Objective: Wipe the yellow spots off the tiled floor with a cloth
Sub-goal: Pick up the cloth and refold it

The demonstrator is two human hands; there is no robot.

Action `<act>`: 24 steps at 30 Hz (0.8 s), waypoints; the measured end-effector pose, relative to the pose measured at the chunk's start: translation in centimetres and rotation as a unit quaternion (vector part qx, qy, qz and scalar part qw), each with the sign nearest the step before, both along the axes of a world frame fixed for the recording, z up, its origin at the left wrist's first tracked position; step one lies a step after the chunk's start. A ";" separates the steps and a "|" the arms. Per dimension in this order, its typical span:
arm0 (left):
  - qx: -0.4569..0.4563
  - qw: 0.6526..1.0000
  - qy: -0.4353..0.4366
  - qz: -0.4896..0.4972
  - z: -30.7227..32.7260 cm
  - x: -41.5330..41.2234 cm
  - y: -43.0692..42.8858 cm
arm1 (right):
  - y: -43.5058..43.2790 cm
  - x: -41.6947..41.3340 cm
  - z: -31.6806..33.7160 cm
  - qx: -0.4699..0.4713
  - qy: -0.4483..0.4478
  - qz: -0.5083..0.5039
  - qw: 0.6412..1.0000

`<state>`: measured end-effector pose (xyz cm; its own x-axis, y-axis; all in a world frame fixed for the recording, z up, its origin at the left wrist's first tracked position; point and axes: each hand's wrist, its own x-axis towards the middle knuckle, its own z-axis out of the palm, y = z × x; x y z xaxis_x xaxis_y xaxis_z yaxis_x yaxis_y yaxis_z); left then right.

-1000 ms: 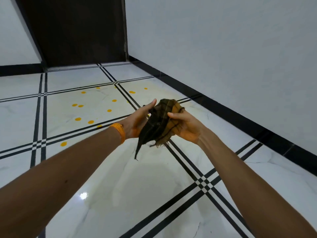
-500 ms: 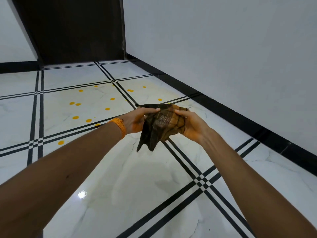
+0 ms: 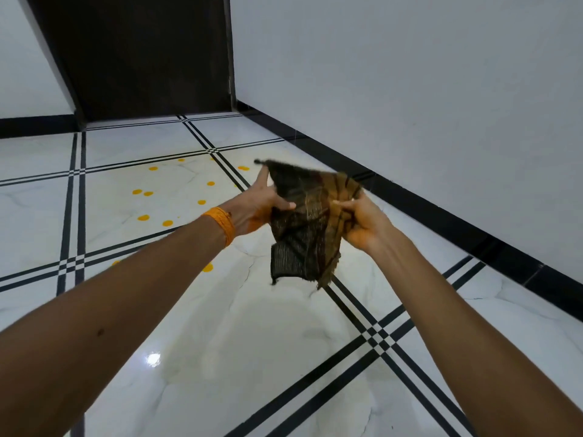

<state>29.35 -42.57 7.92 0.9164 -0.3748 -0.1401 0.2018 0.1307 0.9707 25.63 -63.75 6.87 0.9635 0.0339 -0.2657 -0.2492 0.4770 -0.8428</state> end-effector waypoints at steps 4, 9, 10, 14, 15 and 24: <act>0.022 0.976 -0.212 -0.044 3.9 -0.2 -0.9 | -1.4 0.3 2.2 -0.026 -0.179 -0.030 0.983; 0.136 0.956 -0.259 0.002 2.7 -1.1 -0.5 | -2.0 0.9 1.5 -0.147 -0.161 -0.043 0.975; 0.145 0.954 -0.261 0.018 2.0 -1.3 -0.4 | -1.9 0.8 1.5 -0.166 -0.160 -0.050 0.972; 0.169 0.946 -0.266 0.070 0.3 -0.7 0.6 | -2.8 0.7 1.3 -0.230 -0.173 -0.052 0.956; 0.171 0.946 -0.267 0.072 0.1 -0.5 0.8 | -3.2 0.8 1.4 -0.242 -0.176 -0.052 0.953; 0.266 0.911 -0.311 0.049 -0.4 -0.9 1.1 | -3.1 0.5 1.4 -0.397 -0.187 -0.007 0.898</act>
<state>28.48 -41.45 7.52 0.9057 -0.3183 0.2801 -0.3969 -0.4040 0.8242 26.18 -66.89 8.27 0.9892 -0.0351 0.1421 0.1244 -0.3107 -0.9423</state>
